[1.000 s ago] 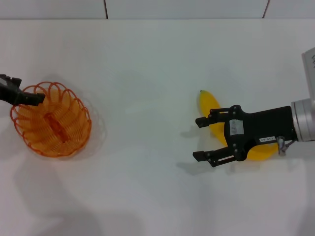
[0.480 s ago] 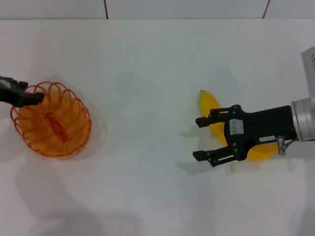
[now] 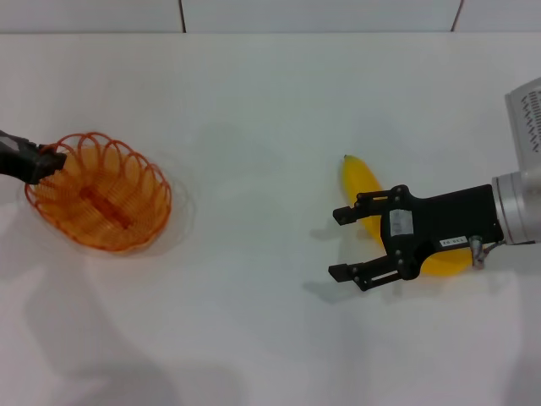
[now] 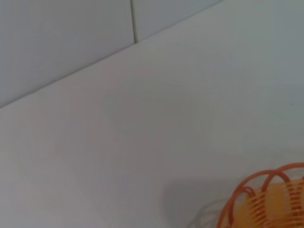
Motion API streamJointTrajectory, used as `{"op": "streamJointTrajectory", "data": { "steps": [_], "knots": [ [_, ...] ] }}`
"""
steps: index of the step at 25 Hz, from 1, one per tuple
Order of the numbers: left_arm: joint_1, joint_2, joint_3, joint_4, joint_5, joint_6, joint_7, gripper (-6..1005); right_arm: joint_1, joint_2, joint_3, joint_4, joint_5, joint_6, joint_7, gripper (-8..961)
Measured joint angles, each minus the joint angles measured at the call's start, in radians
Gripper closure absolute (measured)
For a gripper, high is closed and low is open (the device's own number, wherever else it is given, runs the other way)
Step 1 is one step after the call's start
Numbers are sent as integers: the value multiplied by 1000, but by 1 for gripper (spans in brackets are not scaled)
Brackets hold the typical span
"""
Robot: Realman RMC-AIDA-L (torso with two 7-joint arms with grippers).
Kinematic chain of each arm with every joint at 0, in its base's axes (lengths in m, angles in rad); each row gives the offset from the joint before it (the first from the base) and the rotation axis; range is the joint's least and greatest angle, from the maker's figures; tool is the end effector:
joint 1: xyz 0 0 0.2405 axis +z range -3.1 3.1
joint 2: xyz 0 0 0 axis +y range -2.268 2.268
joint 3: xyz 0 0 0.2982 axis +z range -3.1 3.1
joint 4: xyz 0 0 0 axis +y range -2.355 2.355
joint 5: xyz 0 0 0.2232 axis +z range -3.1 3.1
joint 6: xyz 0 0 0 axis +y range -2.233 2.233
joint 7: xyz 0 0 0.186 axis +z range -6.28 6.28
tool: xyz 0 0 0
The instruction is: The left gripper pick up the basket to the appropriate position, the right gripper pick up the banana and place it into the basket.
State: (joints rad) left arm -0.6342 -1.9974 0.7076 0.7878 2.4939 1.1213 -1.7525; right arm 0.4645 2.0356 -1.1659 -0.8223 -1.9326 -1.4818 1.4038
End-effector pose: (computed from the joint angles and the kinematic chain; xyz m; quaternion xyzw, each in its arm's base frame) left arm -0.3620 0.4595 0.0133 -0.9013 -0.2931 0.0425 0.3161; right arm 0.2794 0.3511 -0.0841 -0.9867 0.1070 0.1112 0.0520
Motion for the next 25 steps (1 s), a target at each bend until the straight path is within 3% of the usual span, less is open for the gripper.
{"op": "streamJointTrajectory", "data": {
  "steps": [4,10,17,25],
  "knots": [
    [6,1,0,10,-20,4,0,816,0,0,0,1,0,0,0,91],
    [11,11,7,18,-107,32,1,855,-2,0,0,2,0,0,0,91],
    [18,-12,9,47,-208,52,58,935,-3,0,0,2,0,2,0,90],
    [10,-31,8,10,-319,40,142,936,0,0,0,2,1,2,0,90]
  ]
}}
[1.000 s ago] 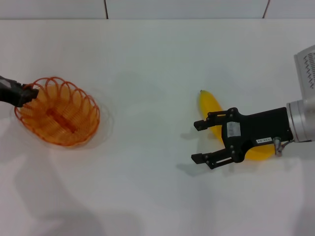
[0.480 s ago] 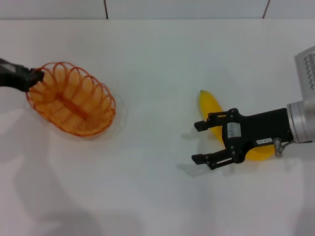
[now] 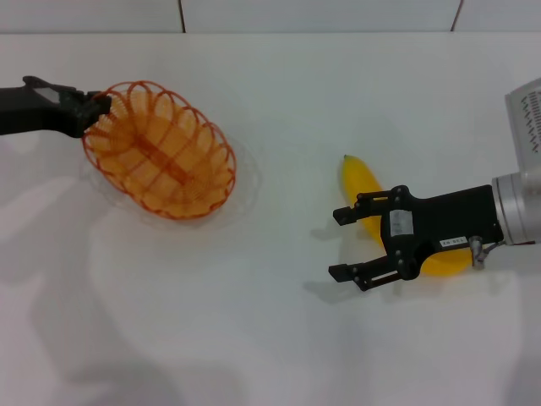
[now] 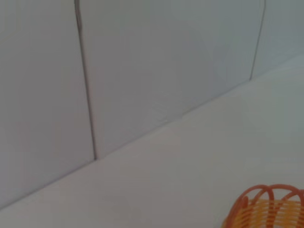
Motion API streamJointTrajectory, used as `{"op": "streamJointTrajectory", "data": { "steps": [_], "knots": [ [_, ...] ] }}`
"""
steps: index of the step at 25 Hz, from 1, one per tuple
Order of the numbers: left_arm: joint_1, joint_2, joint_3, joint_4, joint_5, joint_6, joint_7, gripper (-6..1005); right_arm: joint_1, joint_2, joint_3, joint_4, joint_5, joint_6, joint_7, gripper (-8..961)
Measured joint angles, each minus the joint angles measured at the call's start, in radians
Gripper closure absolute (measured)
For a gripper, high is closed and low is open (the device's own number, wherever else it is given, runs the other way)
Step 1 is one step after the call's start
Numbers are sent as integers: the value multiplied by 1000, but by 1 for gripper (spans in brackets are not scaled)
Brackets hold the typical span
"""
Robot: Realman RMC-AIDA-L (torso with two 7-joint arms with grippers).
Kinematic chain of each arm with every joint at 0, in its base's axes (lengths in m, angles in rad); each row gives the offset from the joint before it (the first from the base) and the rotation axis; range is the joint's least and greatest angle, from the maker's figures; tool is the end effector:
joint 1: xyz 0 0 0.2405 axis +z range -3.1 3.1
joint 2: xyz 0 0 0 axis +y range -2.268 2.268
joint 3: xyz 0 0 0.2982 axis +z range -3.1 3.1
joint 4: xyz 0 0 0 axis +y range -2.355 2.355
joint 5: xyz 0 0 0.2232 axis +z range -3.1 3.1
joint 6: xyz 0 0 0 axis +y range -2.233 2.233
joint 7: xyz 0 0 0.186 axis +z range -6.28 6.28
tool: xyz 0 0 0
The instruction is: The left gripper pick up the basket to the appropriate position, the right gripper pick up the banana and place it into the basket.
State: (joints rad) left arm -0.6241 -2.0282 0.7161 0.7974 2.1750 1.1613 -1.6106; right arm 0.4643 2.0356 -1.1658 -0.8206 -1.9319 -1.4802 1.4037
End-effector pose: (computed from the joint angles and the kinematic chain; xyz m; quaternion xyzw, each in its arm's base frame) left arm -0.3074 0.4692 0.0019 -0.9121 -0.2470 -0.0995 0.3119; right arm 0.2798 0.3511 -0.0842 -0.9865 0.1079 0.1114 0.0525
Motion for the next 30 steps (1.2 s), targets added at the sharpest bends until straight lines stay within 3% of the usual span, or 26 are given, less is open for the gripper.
{"op": "streamJointTrajectory", "data": {
  "steps": [13,30],
  "knots": [
    [-10,-1,-5,-137,-218,-82,105,942,3,0,0,0,1,-1,11,90],
    [-4,-4,-7,-319,-370,-195,146,942,13,0,-47,0,-1,1,15,89]
  ]
}}
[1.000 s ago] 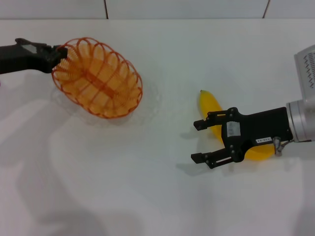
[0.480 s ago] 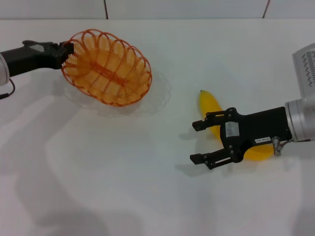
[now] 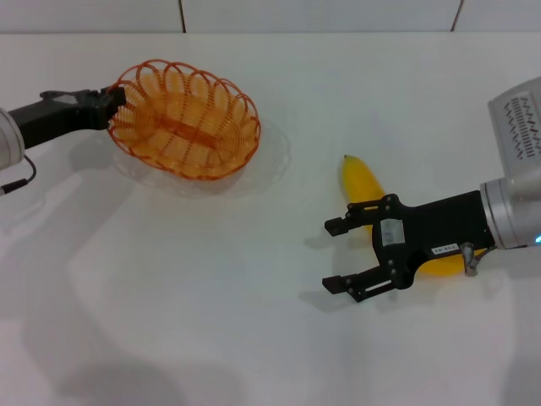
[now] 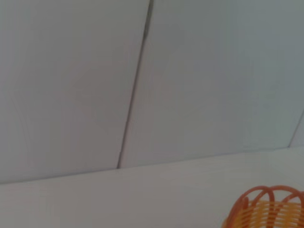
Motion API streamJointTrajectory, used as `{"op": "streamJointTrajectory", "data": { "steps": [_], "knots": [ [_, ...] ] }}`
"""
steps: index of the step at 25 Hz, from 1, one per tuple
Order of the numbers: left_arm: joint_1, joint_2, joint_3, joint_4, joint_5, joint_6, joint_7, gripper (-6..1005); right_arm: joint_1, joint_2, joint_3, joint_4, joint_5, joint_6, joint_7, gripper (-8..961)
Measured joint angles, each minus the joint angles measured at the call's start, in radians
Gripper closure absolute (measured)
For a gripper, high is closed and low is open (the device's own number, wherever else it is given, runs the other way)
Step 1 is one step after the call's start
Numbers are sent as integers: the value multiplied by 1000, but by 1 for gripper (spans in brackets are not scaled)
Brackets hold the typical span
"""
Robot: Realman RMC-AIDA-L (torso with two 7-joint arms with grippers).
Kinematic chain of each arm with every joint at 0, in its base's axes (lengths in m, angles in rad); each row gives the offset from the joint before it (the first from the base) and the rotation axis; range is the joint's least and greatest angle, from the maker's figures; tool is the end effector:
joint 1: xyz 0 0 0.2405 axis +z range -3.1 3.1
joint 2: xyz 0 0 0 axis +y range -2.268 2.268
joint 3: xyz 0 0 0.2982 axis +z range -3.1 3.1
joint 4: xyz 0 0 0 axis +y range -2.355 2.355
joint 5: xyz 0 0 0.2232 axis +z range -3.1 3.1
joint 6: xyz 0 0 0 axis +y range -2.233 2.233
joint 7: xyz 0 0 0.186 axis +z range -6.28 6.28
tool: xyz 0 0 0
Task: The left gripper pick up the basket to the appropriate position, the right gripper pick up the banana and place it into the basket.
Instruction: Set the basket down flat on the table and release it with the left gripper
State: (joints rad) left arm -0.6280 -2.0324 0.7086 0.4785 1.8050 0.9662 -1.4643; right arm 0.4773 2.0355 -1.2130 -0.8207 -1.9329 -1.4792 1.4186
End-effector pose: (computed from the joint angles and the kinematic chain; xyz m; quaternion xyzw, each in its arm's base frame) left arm -0.3251 0.4722 -0.0348 -0.8430 -0.3509 -0.2179 0.3447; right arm 0.2744 0.3484 -0.0921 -0.9894 0.1000 0.1004 0.0327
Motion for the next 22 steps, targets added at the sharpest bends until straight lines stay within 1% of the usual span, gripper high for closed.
{"op": "streamJointTrajectory", "data": {
  "steps": [7,8,11,22],
  "knots": [
    [2,0,2,-53,-73,-33,27,941,0,0,2,-1,0,1,0,89],
    [2,-1,2,-83,-103,-51,42,941,0,0,2,-1,0,0,0,89],
    [-2,-3,3,-117,-131,-62,72,940,1,0,3,-2,0,1,0,89],
    [-2,-7,4,-156,-140,-75,91,939,1,0,-2,0,2,20,-1,89]
  ]
}}
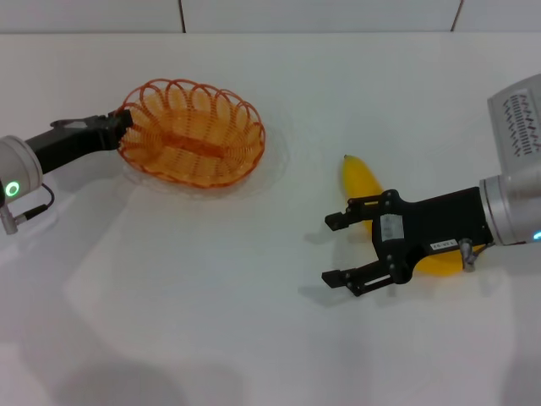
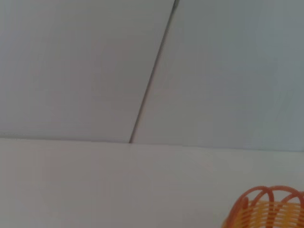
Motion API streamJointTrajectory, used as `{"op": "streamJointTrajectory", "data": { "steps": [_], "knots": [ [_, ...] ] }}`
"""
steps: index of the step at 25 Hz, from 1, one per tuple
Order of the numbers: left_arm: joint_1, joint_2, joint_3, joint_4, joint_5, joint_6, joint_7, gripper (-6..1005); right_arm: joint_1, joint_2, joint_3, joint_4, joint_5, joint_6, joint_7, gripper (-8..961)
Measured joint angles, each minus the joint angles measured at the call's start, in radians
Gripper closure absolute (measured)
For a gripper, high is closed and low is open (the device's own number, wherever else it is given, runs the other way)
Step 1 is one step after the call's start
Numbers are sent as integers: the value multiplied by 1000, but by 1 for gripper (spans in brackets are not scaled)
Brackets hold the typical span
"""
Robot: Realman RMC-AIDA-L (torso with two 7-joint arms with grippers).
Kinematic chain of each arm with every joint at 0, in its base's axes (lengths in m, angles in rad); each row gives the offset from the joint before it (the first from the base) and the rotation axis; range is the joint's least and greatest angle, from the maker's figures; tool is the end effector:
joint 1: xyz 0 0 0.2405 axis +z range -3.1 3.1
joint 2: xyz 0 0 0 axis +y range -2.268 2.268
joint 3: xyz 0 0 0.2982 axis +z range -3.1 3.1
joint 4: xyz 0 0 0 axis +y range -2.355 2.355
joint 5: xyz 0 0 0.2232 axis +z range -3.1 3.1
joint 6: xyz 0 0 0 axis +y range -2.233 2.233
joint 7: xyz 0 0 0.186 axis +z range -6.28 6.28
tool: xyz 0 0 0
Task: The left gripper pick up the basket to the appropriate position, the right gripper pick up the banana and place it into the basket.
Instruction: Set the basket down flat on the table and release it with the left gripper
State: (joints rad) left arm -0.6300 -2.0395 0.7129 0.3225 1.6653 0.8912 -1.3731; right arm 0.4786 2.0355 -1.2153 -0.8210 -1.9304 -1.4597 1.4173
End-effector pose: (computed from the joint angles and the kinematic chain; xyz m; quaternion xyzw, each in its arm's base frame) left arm -0.3417 0.4607 -0.0619 -0.8125 -0.4023 -0.2339 0.3510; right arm 0.2747 0.3520 -0.0922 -0.9893 0.0992 0.0986 0.0415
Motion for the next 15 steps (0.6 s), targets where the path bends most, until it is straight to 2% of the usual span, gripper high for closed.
{"op": "streamJointTrajectory", "data": {
  "steps": [15],
  "knots": [
    [-3,-1,2,-10,2,-2,12,937,0,0,-1,0,2,3,2,88]
  ]
}}
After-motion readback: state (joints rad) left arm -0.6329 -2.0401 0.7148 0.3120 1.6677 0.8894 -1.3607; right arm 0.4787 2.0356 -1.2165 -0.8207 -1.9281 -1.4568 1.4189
